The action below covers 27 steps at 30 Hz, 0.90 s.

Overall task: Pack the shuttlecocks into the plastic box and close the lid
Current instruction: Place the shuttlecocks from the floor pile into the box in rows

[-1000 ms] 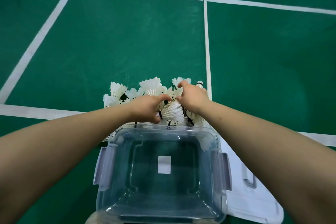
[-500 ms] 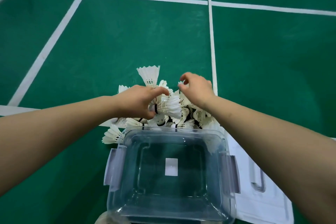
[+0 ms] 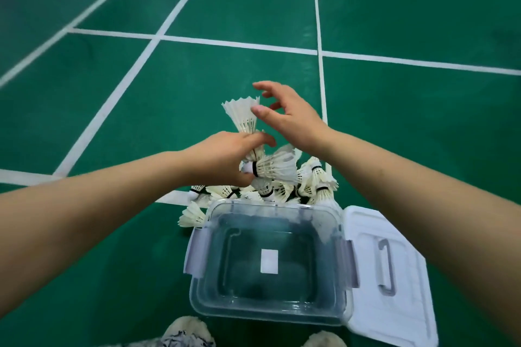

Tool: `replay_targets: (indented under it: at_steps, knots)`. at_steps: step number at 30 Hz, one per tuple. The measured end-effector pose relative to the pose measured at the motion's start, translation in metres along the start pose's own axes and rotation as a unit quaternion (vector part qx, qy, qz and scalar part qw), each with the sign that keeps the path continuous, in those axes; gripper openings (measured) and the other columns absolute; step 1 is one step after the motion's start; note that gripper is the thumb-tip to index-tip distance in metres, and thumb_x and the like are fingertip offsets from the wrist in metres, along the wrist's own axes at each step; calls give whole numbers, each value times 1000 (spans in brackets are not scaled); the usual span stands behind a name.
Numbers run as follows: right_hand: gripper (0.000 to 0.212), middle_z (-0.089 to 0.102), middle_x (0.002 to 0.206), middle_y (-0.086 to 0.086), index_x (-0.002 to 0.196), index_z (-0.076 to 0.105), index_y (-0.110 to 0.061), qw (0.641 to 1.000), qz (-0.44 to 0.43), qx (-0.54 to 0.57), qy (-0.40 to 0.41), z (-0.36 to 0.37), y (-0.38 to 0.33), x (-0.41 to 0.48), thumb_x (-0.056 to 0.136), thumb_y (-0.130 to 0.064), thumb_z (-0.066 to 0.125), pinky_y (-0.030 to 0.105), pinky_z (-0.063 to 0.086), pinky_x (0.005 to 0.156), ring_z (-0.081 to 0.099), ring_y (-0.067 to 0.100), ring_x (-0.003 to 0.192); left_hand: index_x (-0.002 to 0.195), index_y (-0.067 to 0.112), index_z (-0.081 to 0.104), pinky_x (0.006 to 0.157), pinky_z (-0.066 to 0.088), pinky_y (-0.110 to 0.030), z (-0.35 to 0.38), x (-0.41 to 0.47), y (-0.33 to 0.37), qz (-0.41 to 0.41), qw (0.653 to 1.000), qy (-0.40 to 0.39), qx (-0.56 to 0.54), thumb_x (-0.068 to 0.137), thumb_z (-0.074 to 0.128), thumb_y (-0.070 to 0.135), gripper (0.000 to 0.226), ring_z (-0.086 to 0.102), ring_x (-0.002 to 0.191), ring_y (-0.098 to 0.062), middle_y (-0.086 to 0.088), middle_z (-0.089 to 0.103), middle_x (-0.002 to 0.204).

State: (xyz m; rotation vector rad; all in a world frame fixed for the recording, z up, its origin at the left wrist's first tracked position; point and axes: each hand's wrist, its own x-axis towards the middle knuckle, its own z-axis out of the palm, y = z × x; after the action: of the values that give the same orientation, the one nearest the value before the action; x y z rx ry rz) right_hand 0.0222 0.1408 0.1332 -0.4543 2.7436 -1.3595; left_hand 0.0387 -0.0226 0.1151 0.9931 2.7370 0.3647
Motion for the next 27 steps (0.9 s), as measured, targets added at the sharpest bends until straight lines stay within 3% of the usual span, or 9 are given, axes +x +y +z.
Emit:
replay_targets:
  at_steps: [3,8,12,16,18,19,23,27]
  knots:
    - [42,47,130,-2,128,50,-24,998,2,-44,-42,-5,-17,-20,88,-35,59,19,34,90,45,7,106,130,32,37,68,28,-23,1,-20,17,-2,1000,-5,-19,75,63,21,62,49,85,-18,0,59,118]
    - [22,55,119,1,104,59,-21,995,49,-68,-62,0,-19,-54,86,-31,64,25,40,88,51,12,101,128,30,38,82,44,-31,21,-54,35,18,996,-36,-80,72,65,20,63,55,94,-20,3,60,114]
    - [12,56,106,3,87,56,-22,989,68,-93,-90,12,-7,-74,84,-29,66,30,40,87,53,18,99,126,29,43,73,38,-20,32,-75,40,26,994,-41,-102,71,64,15,60,48,81,-10,14,55,96]
    - [22,49,77,2,73,48,-17,990,101,-38,-89,26,7,-82,85,-24,65,30,34,68,43,18,73,121,41,41,77,47,-28,39,-89,33,-15,992,-66,-105,70,64,23,59,56,83,-12,6,62,100]
    - [29,42,66,-2,65,43,-19,989,137,15,-61,30,14,-84,85,-22,65,29,29,59,35,14,60,122,39,42,64,41,-11,44,-97,26,-43,989,-78,-115,73,66,22,57,53,69,3,9,60,91]
    - [31,40,62,-4,63,43,-20,985,159,46,-41,32,19,-84,85,-22,65,29,28,57,34,12,57,122,38,42,58,38,-9,46,-101,21,-60,988,-80,-121,74,66,21,56,50,61,6,12,57,85]
    - [32,38,63,-3,63,41,-17,963,242,118,-6,39,45,-89,85,-16,65,24,25,53,33,13,58,109,51,38,50,36,-15,52,-117,-4,-124,979,-23,-159,72,67,20,56,42,48,-6,10,57,75]
    - [31,49,64,-4,61,45,-20,944,303,93,-91,65,67,-100,85,-18,65,22,34,53,44,11,58,111,44,43,50,37,-18,61,-119,-15,-160,970,26,-182,72,68,16,54,42,50,-13,-1,62,74]
